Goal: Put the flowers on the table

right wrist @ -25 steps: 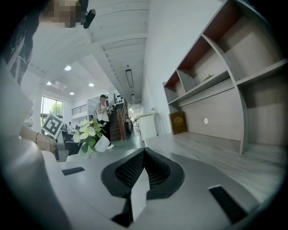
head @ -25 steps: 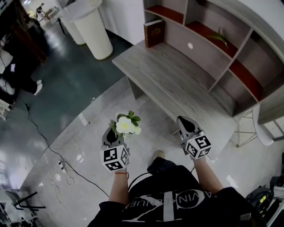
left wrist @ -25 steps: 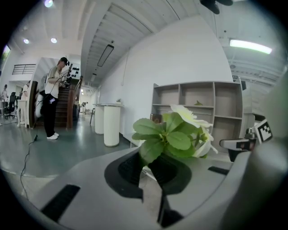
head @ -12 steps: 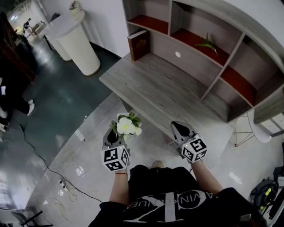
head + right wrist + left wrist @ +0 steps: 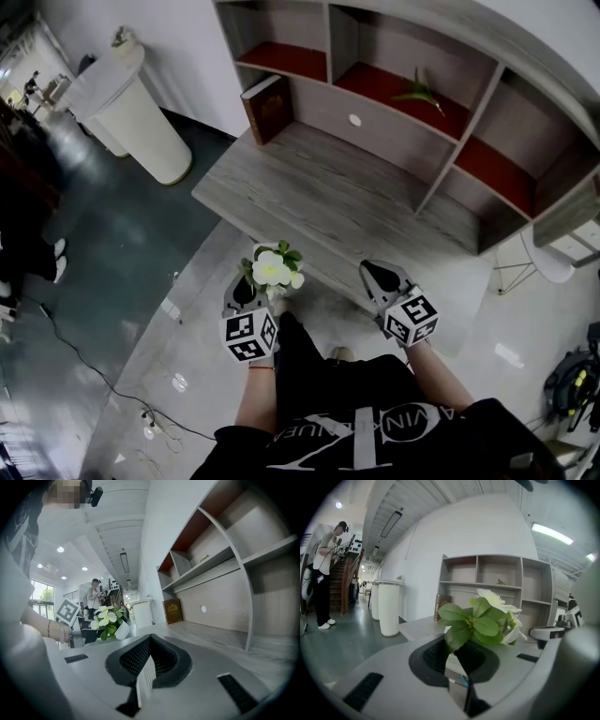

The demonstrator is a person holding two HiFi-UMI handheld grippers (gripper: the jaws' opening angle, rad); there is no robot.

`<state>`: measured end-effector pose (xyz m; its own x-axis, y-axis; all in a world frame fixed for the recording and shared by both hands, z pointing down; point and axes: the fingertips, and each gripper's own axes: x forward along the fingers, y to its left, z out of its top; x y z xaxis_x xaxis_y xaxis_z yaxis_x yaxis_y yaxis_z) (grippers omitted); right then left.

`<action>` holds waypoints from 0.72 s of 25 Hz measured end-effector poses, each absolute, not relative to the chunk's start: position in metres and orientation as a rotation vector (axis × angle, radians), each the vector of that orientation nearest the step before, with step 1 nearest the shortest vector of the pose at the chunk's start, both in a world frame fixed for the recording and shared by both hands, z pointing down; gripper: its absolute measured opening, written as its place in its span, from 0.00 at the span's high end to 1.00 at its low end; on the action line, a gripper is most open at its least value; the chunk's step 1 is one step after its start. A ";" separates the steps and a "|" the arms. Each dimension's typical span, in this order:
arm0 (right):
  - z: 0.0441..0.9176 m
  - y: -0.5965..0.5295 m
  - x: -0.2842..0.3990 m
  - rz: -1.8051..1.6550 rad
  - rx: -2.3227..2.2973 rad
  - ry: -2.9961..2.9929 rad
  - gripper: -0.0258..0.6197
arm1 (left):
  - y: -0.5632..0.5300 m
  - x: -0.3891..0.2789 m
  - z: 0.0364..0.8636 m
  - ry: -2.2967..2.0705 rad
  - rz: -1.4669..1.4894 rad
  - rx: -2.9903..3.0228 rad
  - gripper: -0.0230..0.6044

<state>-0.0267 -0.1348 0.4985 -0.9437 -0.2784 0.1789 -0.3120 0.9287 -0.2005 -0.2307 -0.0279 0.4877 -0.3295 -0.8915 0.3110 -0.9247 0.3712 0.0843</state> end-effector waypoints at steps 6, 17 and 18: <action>0.497 -0.162 -0.047 0.354 0.586 -2.920 0.95 | -0.077 -0.263 0.487 -2.249 0.180 1.698 0.90; 0.505 -0.196 -0.108 0.419 0.688 -2.864 0.95 | -0.135 -0.323 0.506 -2.108 0.234 1.760 0.90; 0.506 -0.197 -0.112 0.422 0.692 -2.858 0.95 | -0.139 -0.328 0.509 -2.095 0.228 1.759 0.90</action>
<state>-0.1124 -0.1971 0.5062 -0.8779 -0.4205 0.2290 -0.4688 0.8523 -0.2319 -0.3275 -0.1387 0.5086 -0.1333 -0.9079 0.3974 -0.9722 0.1977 0.1256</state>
